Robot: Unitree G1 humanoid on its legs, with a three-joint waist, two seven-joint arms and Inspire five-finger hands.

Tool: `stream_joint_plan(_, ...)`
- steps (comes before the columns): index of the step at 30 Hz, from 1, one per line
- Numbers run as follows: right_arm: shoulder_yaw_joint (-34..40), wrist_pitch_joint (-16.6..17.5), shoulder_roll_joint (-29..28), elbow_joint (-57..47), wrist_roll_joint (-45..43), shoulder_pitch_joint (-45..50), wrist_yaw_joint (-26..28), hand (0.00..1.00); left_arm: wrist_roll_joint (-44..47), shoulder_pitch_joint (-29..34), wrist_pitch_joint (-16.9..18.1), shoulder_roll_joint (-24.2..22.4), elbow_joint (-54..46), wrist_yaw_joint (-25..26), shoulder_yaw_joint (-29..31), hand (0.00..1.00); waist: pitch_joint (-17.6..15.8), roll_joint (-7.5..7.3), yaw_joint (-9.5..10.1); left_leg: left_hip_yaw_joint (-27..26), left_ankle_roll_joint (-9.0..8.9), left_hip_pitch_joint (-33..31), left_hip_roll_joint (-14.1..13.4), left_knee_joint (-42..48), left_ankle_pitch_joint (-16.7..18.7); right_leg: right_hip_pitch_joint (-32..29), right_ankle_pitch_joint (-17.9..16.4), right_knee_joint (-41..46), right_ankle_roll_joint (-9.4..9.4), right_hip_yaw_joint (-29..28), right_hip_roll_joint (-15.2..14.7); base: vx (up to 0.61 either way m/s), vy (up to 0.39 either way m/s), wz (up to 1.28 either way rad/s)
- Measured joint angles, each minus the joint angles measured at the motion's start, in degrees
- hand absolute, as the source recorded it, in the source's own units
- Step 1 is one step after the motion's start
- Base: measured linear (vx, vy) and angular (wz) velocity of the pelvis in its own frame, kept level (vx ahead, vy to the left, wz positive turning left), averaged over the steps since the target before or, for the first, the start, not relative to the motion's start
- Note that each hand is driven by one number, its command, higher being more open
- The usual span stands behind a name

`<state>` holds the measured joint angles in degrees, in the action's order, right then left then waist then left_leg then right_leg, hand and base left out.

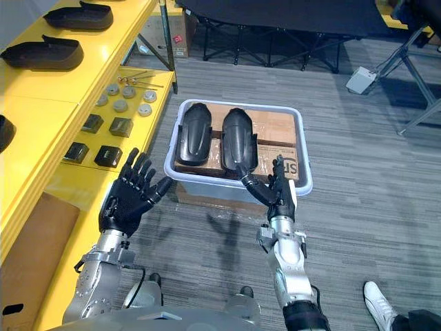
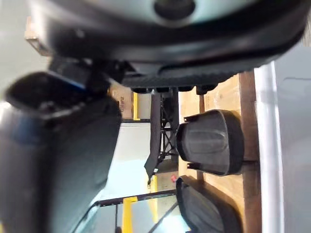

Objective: Walk over and take three plastic housings, then place them on the shelf

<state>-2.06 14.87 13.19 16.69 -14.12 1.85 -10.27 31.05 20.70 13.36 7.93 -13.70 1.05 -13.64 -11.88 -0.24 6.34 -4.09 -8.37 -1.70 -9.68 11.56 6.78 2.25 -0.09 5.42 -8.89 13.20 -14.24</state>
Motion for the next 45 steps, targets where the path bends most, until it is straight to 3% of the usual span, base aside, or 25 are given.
stream_joint_plan(1, 0.4, -0.9, 0.1, 4.7, 0.4, -3.1, -0.8, 1.0, 0.0, -0.1, -0.1, 1.1, 0.1, 0.0, 0.1, 1.0, 0.0, -1.19, 1.01, 0.5, 0.02, -1.3, 0.4, 0.5, 0.0, -0.1, 0.0, -1.2, -0.08, 1.0, -0.2, -0.1, 0.019, 0.08)
stream_joint_plan(3, 1.3, -2.4, 1.0, 9.2, 0.3, -7.5, -3.0, 1.0, 0.0, -0.6, -0.2, 2.1, 0.4, 0.0, 0.1, 1.0, -0.7, -2.03, 1.58, 1.7, -0.18, -3.5, 0.5, 1.3, -0.5, -0.3, 0.4, -2.6, -0.69, 2.2, -0.2, -0.1, -0.013, 0.22)
stream_joint_plan(8, 4.0, -4.6, 8.2, 17.9, 0.4, -22.9, -11.9, 1.0, 0.0, -2.1, -0.2, 2.6, 1.7, 0.1, 0.1, 1.0, -5.9, -1.93, 3.99, 4.5, -0.5, -8.4, 0.3, 1.1, -3.1, -3.6, 2.2, -2.8, -0.32, 4.1, 0.7, -0.15, -0.013, 0.23)
stream_joint_plan(12, 5.3, -4.6, 16.8, 25.3, -0.6, -36.2, -16.9, 1.0, 0.1, -3.1, 0.5, 3.4, 2.8, 0.1, 2.8, 1.0, -10.2, -3.17, 5.97, 5.6, -0.45, -11.3, 0.4, 0.0, -5.2, -5.4, 4.4, -4.7, 0.02, 4.9, 1.1, -0.11, 0.001, 0.1)
stream_joint_plan(16, 4.7, -5.4, 20.4, 28.7, -3.1, -41.1, -17.9, 1.0, 0.2, -3.1, 2.2, 3.7, 4.4, 0.3, 4.8, 1.0, -11.5, -4.04, 7.1, 6.4, -0.4, -12.5, 0.5, 0.1, -5.7, -6.1, 4.6, -4.7, 0.15, 5.5, 1.2, -0.01, 0.005, 0.13)
stream_joint_plan(20, 2.7, -9.5, 21.2, 35.9, -5.5, -44.9, -17.3, 1.0, 0.3, -3.1, 4.2, 3.7, 4.5, 0.3, 5.2, 1.0, -11.7, -4.02, 7.69, 7.9, -0.35, -13.8, 0.8, 0.1, -5.9, -6.2, 4.7, -4.7, 0.05, 7.0, 1.2, 0.01, 0.002, 0.17)
stream_joint_plan(23, 1.7, -13.2, 21.9, 42.2, -6.9, -49.1, -16.0, 1.0, 0.5, -3.2, 4.4, 3.7, 4.7, 0.3, 5.1, 1.0, -13.4, -3.23, 8.03, 8.5, -0.29, -14.1, 1.0, 0.1, -6.2, -6.2, 4.7, -4.5, 0.04, 7.4, 1.1, -0.02, 0.008, 0.11)
stream_joint_plan(29, 0.8, -19.5, 29.1, 50.7, -6.9, -55.2, -15.6, 1.0, 2.6, -3.3, 5.3, 3.0, 9.7, 0.9, 4.6, 1.0, -15.9, -1.03, 9.25, 9.3, -0.31, -16.5, 1.1, -1.0, -7.7, -8.5, 5.0, -4.5, 0.04, 8.3, 1.1, -0.04, 0.0, 0.06)
stream_joint_plan(36, -1.0, -23.5, 34.2, 54.4, -6.9, -61.6, -16.8, 1.0, 4.1, -3.6, 6.9, 1.3, 12.8, 1.4, 2.6, 1.0, -17.1, 0.43, 9.29, 10.2, -0.24, -20.3, 1.2, -0.7, -8.6, -11.9, 5.6, -4.5, 0.2, 8.8, 1.2, -0.01, 0.0, 0.02)
stream_joint_plan(41, -4.3, -26.8, 34.9, 54.8, -6.6, -64.7, -17.9, 1.0, 5.1, -3.6, 8.1, 0.9, 15.9, 1.4, 2.4, 1.0, -17.4, 1.13, 9.46, 10.4, -0.23, -22.4, 1.3, -0.5, -8.8, -13.8, 5.9, -4.5, 0.3, 8.8, 1.2, -0.01, 0.0, 0.01)
stream_joint_plan(45, -7.7, -28.6, 36.6, 55.2, -4.1, -65.9, -17.3, 1.0, 7.1, -4.6, 9.4, 0.0, 17.2, 1.4, 1.0, 1.0, -17.8, 2.75, 10.65, 11.2, -0.23, -23.9, 1.5, 0.2, -8.8, -14.7, 5.9, -4.5, 0.31, 9.2, 1.2, -0.01, 0.001, 0.02)
